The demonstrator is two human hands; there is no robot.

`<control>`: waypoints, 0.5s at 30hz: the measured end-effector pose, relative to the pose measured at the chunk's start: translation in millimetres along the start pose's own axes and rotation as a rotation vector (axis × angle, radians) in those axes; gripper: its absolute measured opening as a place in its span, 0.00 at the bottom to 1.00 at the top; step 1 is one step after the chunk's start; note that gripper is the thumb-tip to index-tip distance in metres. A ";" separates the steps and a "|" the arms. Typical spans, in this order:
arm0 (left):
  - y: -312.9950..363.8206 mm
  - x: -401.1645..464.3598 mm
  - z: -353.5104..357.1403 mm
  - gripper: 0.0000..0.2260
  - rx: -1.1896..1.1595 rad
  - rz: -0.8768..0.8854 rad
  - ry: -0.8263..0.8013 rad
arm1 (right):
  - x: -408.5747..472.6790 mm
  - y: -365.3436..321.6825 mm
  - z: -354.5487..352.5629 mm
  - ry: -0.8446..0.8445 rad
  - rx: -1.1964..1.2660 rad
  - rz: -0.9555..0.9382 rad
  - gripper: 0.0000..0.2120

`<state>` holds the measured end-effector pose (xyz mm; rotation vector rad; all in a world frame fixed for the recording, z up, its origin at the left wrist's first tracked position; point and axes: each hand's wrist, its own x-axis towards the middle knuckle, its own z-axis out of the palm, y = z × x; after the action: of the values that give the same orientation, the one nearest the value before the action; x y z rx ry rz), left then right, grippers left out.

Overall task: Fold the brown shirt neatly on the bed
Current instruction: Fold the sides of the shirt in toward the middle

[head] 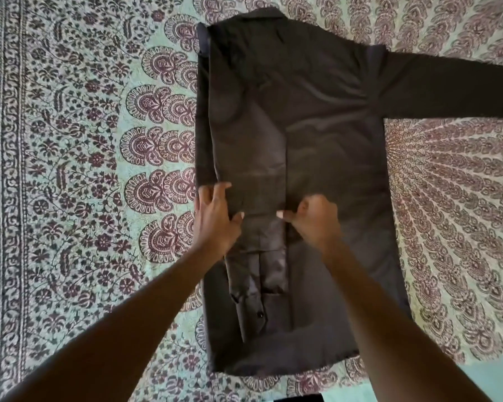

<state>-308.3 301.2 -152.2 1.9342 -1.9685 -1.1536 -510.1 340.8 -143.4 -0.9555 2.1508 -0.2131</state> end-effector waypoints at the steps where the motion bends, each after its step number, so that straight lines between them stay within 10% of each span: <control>1: 7.5 18.0 -5.1 0.31 0.001 0.001 0.032 | 12.1 -7.1 -2.4 0.062 0.004 -0.063 0.21; 6: 50.4 117.8 -38.1 0.29 0.082 0.066 0.138 | 89.9 -51.0 -7.2 0.272 0.103 -0.321 0.18; 15: 82.5 267.6 -72.3 0.20 -0.198 -0.046 0.202 | 145.7 -96.2 -16.6 0.167 0.002 -0.135 0.08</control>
<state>-372.4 19.3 -158.7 1.9182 -1.6514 -1.0718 -530.2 169.5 -175.0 -1.1172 2.2372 -0.3735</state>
